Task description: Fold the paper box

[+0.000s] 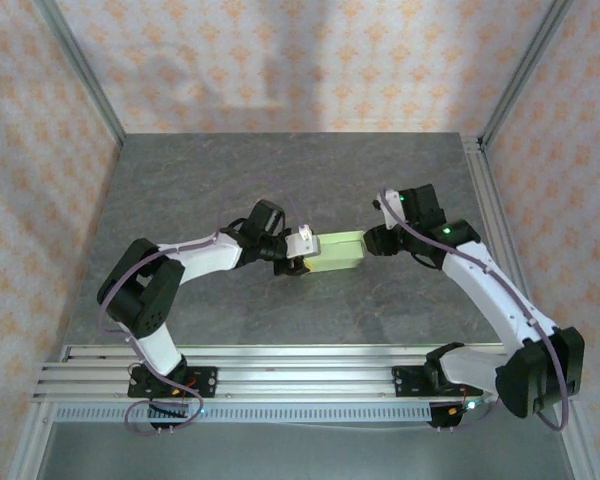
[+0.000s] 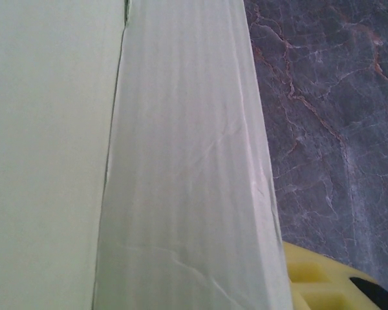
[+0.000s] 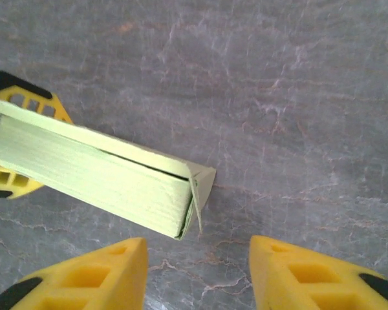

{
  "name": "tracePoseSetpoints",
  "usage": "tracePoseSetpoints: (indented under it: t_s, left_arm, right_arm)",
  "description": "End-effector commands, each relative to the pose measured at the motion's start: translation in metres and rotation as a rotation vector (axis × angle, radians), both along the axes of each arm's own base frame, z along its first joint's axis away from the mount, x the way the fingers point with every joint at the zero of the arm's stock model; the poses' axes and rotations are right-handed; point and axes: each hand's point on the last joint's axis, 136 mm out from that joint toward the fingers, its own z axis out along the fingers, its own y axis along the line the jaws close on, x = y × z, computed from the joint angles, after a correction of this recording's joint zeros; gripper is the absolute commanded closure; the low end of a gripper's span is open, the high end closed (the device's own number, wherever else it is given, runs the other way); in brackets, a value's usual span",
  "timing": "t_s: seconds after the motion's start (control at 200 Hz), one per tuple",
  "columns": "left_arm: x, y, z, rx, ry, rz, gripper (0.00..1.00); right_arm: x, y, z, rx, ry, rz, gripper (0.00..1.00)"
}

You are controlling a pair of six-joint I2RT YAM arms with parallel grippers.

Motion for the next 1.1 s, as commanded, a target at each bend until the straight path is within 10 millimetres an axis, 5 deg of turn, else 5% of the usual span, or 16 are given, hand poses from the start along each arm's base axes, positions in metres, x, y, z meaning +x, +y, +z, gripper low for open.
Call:
tracePoseSetpoints:
  t_s: [0.0,0.491,0.726,1.096]
  left_arm:
    - [-0.006,0.007,-0.011,0.045,0.077,-0.002,0.63]
    - [-0.003,0.007,-0.012,0.067,0.087,-0.012,0.63]
    - [-0.002,0.007,-0.013,0.071,0.094,-0.011,0.63]
    - [0.008,0.002,-0.009,0.056,0.142,0.06,0.57]
  right_arm:
    - [0.009,0.007,0.006,-0.011,-0.025,0.044,0.57]
    - [0.03,0.018,-0.011,-0.017,0.02,0.07,0.72]
    - [0.03,0.018,-0.012,-0.021,0.033,0.066,0.95]
    - [0.034,0.016,-0.019,-0.087,-0.023,-0.042,0.99]
